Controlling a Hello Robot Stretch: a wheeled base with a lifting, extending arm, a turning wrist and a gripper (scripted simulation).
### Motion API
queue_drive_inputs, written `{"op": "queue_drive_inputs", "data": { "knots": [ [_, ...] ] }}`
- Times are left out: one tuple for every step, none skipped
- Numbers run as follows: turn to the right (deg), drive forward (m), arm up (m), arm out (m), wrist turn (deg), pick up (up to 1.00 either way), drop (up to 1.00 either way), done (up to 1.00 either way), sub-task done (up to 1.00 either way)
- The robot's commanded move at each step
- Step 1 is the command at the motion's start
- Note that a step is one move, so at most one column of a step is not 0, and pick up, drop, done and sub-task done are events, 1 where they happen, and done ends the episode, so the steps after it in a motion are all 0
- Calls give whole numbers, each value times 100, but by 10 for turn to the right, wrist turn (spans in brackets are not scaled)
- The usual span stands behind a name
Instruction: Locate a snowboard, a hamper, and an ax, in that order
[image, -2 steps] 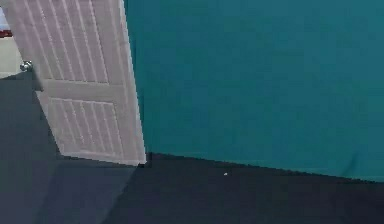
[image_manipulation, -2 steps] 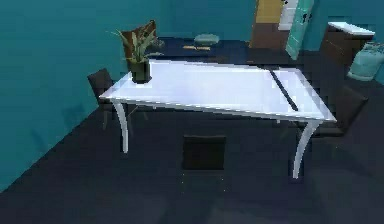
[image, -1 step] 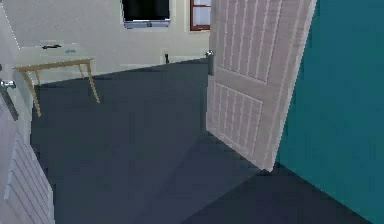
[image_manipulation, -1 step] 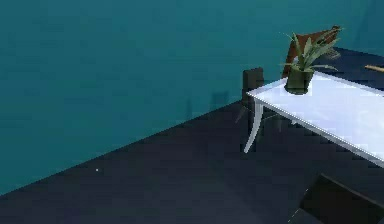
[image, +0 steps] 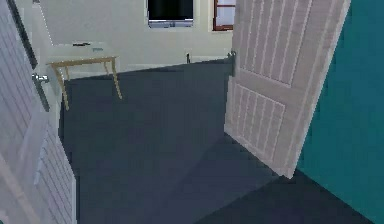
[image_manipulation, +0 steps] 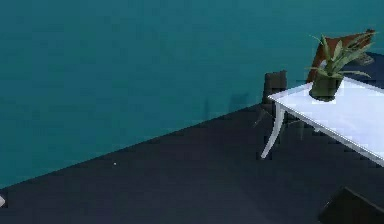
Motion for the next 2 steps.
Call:
{"op": "queue_drive_inputs", "data": {
  "knots": [
    [0,65,0,0,0,0,0,0,0],
    [-120,0,0,0,0,0,0,0,0]
  ]
}}
